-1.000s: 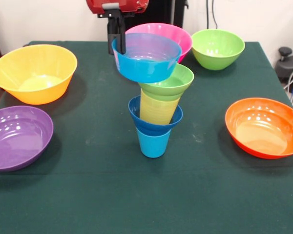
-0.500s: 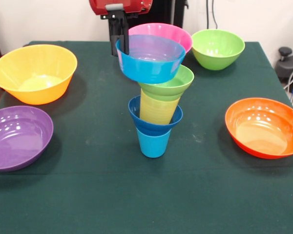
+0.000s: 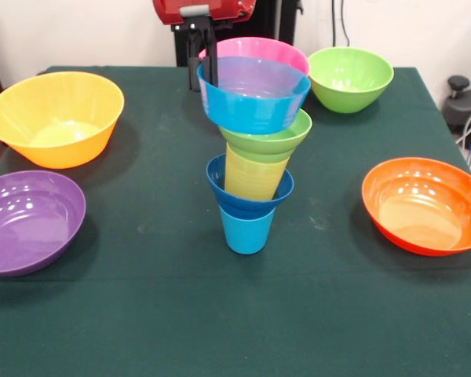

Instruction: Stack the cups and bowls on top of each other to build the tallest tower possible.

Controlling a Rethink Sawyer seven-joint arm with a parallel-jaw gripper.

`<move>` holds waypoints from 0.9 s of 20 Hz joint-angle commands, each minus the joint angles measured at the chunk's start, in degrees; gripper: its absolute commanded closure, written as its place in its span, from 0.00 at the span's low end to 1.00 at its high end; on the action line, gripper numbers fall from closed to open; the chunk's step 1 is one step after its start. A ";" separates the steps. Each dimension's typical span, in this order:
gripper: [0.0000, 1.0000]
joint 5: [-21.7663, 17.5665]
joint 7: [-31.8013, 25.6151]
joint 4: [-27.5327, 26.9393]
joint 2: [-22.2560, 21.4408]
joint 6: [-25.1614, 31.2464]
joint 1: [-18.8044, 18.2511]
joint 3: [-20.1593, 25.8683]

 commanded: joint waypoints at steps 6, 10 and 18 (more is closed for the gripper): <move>1.00 -2.50 4.17 2.94 2.75 -2.21 3.26 -0.79; 1.00 -2.50 4.69 3.62 2.63 -3.08 3.92 -1.56; 1.00 -2.50 4.98 4.06 2.77 -4.60 5.19 -2.97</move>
